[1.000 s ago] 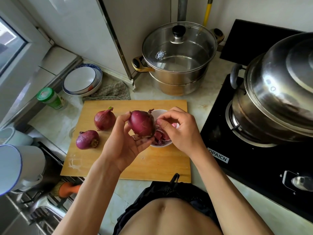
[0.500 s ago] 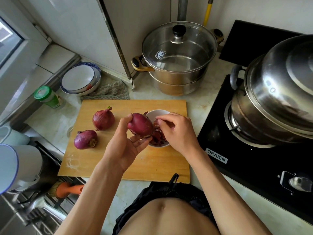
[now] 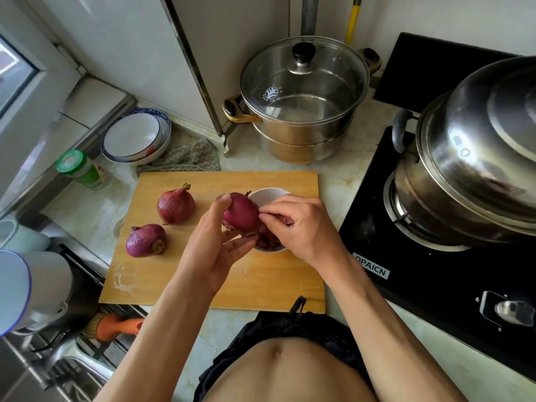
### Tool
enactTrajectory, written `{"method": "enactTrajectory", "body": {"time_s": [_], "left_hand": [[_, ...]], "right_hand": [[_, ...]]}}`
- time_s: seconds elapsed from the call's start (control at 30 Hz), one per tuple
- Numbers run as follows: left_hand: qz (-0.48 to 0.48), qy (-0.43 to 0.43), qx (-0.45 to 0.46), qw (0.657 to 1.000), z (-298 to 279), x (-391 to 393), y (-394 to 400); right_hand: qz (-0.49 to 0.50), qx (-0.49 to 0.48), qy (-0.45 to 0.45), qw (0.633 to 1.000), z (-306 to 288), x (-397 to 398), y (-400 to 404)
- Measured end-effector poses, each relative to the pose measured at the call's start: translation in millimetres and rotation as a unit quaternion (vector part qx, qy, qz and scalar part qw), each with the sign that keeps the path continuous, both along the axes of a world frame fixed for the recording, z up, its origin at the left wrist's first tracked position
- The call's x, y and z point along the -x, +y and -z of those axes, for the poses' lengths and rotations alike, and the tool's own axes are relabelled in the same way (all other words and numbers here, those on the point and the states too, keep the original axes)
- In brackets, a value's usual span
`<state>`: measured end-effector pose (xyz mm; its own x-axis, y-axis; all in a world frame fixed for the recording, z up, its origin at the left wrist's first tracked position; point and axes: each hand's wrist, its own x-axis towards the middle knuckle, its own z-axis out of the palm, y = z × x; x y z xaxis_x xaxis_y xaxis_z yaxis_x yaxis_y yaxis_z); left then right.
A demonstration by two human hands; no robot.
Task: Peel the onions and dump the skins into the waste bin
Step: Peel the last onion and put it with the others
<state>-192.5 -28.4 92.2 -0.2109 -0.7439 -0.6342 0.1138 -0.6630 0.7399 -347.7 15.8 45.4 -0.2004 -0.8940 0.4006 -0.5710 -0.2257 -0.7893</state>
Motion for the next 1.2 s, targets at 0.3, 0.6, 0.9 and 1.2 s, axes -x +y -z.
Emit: {"method": "enactTrajectory", "body": {"time_s": [0.3,0.6,0.9,1.2], "left_hand": [[0.037,-0.025,0.037,0.998,-3.6,-0.8,2.4],[0.070,0.007,-0.027,0.997,-10.2,-1.7,4.9],[0.072,0.019,-0.034,0.997,-13.9,-1.3,4.9],[0.079,0.027,-0.035,0.996,-20.0,1.1,7.0]], "right_hand": [[-0.066,-0.056,-0.106,0.991,-11.9,3.3,5.8],[-0.085,-0.072,-0.172,0.979,-15.1,5.4,6.0],[-0.087,-0.067,-0.212,0.971,-21.6,4.0,9.5],[-0.090,-0.067,-0.217,0.970,-26.4,4.2,10.5]]}}
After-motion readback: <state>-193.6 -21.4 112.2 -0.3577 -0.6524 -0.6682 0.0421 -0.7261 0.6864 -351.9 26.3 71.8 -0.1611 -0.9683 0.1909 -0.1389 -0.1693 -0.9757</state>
